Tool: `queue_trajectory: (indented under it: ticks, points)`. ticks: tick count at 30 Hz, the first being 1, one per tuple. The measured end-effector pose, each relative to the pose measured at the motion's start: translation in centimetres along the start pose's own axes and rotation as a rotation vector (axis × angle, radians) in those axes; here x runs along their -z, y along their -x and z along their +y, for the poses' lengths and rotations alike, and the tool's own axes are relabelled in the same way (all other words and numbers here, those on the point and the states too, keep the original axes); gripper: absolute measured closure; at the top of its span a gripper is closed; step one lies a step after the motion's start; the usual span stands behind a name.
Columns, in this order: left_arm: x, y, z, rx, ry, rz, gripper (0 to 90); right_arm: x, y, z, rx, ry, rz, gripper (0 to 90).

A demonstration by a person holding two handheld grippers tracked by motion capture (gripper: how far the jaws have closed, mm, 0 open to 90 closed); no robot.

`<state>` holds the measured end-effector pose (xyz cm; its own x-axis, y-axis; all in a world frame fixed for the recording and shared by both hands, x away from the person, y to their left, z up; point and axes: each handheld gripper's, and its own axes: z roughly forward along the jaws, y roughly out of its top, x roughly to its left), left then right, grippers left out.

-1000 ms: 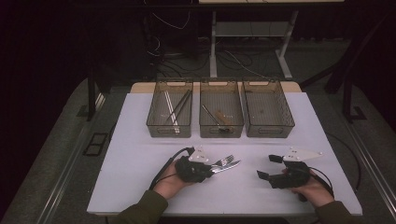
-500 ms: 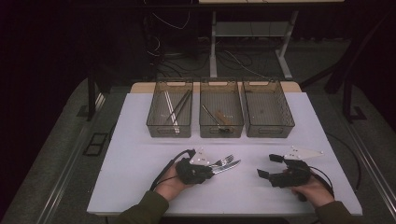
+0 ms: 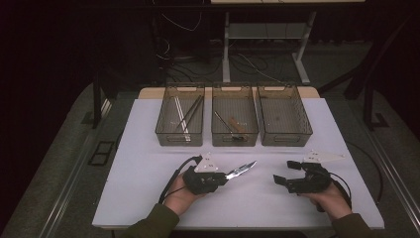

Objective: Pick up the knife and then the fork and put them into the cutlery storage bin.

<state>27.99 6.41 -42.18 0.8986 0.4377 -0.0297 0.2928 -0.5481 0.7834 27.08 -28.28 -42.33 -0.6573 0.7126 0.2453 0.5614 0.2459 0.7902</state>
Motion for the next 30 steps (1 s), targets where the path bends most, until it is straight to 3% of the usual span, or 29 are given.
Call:
queue_trajectory:
  ticks: [4, 6, 9, 16, 20, 30]
  points:
    - [0.6, 0.3, 0.5, 0.01, 0.055, 0.043, 76.8, -0.4, -0.5, 1.1, -0.046, 0.011, 0.065, 17.7]
    - [0.8, 0.4, 0.6, 0.019, 0.08, 0.054, 76.8, -0.8, -0.8, 1.8, -0.048, 0.024, 0.073, 18.6]
    - [1.1, 0.4, 0.8, 0.014, 0.095, 0.066, 76.8, -1.7, -1.3, 2.7, -0.035, 0.043, 0.105, 24.1]
    - [1.3, 0.6, 1.1, 0.018, 0.126, 0.083, 76.8, -3.9, -2.4, 4.1, -0.052, 0.073, 0.183, 24.9]
    - [1.3, 0.9, 1.2, 0.027, 0.151, 0.094, 76.8, -5.3, -3.1, 4.8, -0.073, 0.063, 0.22, 27.6]
    - [1.5, 0.9, 1.2, 0.016, 0.168, 0.098, 76.8, -7.8, -3.7, 5.3, -0.136, 0.072, 0.319, 48.0]
